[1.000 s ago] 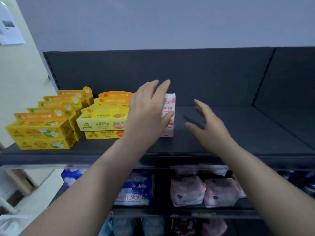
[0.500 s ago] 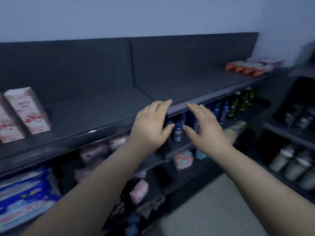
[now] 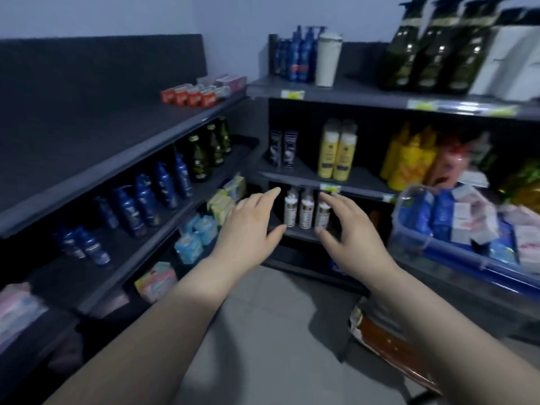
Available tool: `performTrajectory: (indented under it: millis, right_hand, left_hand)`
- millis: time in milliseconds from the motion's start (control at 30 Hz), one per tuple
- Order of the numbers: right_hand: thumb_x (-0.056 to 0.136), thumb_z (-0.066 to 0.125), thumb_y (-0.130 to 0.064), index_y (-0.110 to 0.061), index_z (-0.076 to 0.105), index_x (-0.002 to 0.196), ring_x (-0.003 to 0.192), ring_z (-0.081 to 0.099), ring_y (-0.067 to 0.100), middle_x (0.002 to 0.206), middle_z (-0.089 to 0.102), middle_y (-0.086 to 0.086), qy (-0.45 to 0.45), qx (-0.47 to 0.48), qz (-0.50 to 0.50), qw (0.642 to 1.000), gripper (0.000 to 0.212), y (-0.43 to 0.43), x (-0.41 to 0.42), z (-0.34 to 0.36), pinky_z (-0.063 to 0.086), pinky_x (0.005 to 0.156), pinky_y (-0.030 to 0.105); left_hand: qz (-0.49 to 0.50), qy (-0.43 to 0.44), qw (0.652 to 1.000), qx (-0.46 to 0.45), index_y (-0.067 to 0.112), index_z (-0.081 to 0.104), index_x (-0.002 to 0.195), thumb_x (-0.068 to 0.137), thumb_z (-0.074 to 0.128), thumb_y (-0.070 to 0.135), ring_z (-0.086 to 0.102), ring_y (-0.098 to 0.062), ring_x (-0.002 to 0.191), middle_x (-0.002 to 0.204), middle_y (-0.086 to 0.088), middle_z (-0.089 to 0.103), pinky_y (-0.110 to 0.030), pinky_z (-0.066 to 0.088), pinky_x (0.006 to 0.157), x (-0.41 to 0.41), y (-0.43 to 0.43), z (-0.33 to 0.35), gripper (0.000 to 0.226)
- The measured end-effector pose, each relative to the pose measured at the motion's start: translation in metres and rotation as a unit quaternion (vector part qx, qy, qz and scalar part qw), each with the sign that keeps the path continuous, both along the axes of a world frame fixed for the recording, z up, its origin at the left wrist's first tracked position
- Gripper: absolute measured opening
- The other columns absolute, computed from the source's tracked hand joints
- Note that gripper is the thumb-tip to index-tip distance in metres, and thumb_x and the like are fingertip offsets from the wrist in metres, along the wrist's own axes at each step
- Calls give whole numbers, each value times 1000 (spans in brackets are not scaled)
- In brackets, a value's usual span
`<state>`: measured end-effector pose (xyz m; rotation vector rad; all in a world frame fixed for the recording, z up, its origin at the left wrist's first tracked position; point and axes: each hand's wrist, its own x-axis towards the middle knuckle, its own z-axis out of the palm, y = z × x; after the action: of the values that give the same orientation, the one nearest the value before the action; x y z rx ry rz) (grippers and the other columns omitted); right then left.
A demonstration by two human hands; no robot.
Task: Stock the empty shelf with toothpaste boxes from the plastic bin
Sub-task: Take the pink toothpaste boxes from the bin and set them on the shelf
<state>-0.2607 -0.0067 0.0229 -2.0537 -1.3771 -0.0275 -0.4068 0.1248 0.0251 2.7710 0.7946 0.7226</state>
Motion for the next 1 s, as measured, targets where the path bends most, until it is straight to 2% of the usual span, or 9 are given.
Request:
performTrajectory:
  millis: [300, 633, 800, 1000]
  right_hand:
    - [90, 61, -27, -21, 35, 145, 141, 26, 18, 152, 33, 4, 20, -25, -200, 979, 61, -70, 127, -16, 22, 113, 30]
    - [90, 60, -26, -21, 33, 146, 137, 33, 21, 149, 37, 3, 50, -51, -400, 914, 62, -101, 246, -27, 30, 110, 36]
    - [92, 59, -28, -19, 31, 147, 135, 33, 21, 148, 37, 3, 74, -73, -462, 881, 62, -112, 272, -45, 30, 108, 33]
    - [92, 56, -31, -16, 26, 149, 135, 34, 24, 150, 36, 6, 132, -111, -482, 859, 65, -110, 314, -64, 31, 108, 35]
  left_hand:
    - [-186, 9, 982, -30, 22, 25, 148, 91, 55, 37, 39, -24, 130, 143, -2, 41, -36, 35, 106, 183, -21, -10, 66]
    - [-341, 42, 938, -51, 21, 26, 147, 89, 58, 34, 38, -24, 132, 145, -4, 40, -35, 33, 106, 373, -24, -22, 67]
    - [-382, 99, 916, -72, 19, 28, 146, 89, 60, 34, 40, -27, 131, 142, -7, 44, -42, 36, 106, 442, -27, -51, 68]
    - [-368, 149, 913, -98, 18, 27, 146, 91, 58, 31, 42, -28, 127, 142, -9, 41, -41, 40, 101, 495, -36, -79, 64]
